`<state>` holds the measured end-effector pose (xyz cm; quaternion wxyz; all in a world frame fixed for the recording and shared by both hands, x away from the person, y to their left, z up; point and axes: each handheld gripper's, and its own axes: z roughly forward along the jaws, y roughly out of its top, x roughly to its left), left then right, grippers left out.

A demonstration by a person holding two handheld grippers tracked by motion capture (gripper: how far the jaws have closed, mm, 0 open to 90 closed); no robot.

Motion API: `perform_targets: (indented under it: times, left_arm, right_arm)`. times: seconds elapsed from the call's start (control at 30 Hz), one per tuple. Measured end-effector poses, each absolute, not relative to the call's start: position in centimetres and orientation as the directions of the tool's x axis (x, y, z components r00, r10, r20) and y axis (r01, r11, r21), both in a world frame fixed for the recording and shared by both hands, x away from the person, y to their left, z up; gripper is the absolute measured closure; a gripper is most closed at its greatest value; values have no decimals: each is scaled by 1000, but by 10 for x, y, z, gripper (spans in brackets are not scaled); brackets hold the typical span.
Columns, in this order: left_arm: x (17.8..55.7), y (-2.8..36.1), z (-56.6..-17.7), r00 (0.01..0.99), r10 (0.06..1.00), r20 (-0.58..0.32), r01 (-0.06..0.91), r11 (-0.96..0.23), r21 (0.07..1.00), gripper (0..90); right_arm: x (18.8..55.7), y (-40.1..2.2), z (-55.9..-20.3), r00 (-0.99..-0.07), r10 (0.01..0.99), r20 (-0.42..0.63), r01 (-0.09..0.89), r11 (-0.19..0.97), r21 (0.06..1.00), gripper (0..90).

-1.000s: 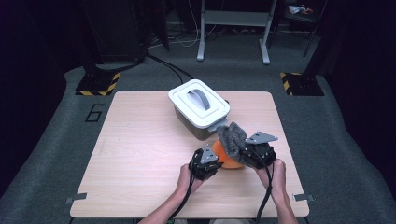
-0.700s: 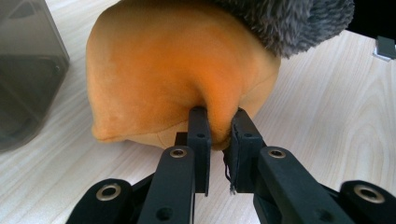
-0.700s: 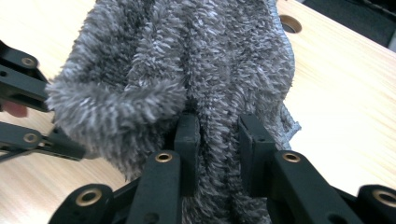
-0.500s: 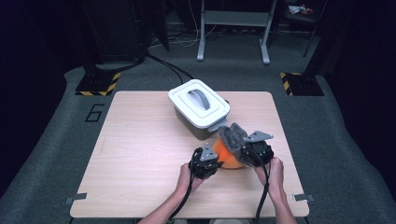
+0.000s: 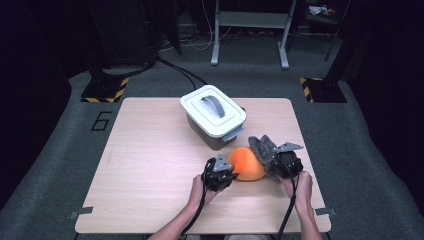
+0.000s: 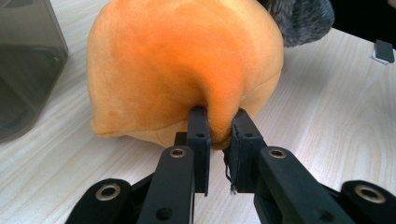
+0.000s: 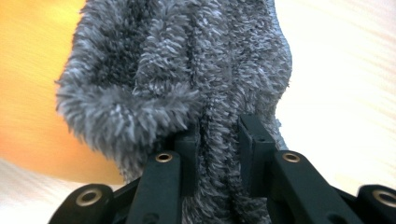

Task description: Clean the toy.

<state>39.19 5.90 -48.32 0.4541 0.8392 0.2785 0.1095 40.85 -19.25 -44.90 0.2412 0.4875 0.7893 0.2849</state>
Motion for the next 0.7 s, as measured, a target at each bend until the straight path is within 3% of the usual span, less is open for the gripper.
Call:
perform_targets:
  times: [0.53, 0.7]
  left_arm:
    - [394, 61, -484, 817, 570, -85, 379, -421, 824, 807]
    - [394, 63, -483, 815, 572, -90, 383, -416, 825, 806]
  right_arm:
    - [428, -208, -488, -382, 921, -81, 720, 351, 599, 718]
    - [421, -212, -472, -365, 927, -85, 705, 335, 625, 718]
